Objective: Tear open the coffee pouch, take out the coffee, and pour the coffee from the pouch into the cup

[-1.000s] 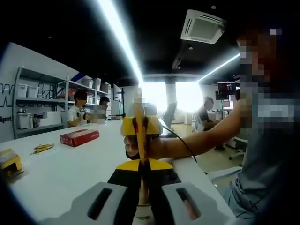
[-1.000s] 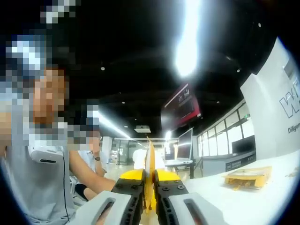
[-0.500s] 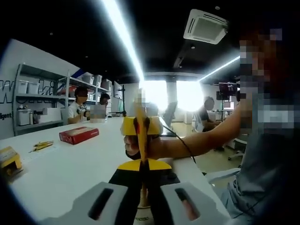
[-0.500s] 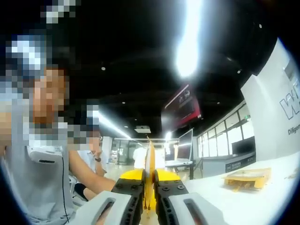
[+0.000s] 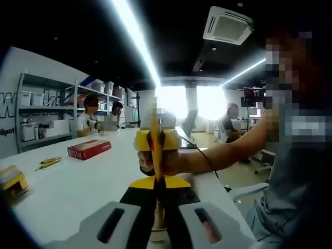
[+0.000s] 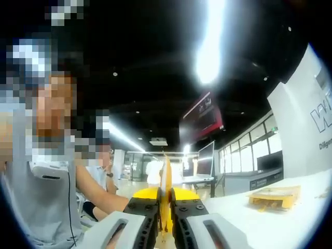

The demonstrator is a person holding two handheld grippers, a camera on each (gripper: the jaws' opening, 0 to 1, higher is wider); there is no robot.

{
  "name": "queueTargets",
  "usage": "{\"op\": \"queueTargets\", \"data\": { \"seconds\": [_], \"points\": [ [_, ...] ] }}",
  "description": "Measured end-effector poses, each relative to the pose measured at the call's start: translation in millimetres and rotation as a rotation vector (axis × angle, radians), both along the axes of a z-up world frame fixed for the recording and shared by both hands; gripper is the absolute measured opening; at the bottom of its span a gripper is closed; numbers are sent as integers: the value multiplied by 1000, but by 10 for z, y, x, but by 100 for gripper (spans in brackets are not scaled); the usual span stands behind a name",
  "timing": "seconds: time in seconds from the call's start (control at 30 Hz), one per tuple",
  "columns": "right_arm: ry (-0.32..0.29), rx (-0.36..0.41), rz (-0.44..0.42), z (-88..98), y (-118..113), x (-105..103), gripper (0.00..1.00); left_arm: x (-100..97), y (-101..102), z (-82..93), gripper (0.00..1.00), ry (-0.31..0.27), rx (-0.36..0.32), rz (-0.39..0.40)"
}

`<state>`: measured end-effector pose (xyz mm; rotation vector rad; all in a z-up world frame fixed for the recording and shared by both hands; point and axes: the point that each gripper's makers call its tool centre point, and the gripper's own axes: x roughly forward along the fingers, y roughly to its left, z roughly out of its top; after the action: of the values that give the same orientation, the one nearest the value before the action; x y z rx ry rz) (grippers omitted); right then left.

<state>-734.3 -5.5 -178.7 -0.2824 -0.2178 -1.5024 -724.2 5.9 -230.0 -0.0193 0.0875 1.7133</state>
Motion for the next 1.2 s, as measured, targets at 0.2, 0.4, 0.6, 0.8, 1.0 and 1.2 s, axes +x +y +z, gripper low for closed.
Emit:
{"op": "queueTargets", "data": {
  "seconds": [0.2, 0.4, 0.6, 0.8, 1.0, 1.2],
  "points": [
    [0, 4, 5, -7, -14, 9, 8, 5, -4, 4, 5, -24, -10, -3],
    [-2, -1, 5, 1, -8, 3, 8, -5, 4, 34, 5, -12, 1, 0],
    [-1, -8, 4, 13, 9, -14, 8, -11, 21, 53, 7, 0, -4, -5],
    [0, 0, 4, -4, -17, 8, 8, -9, 19, 54, 4, -11, -20, 2],
    [0, -4, 4, 6, -3, -4, 8, -5, 33, 77, 5, -5, -21, 6],
    [1, -9, 4, 18, 12, -24, 8, -3, 37, 92, 7, 14, -27, 4]
  ]
}}
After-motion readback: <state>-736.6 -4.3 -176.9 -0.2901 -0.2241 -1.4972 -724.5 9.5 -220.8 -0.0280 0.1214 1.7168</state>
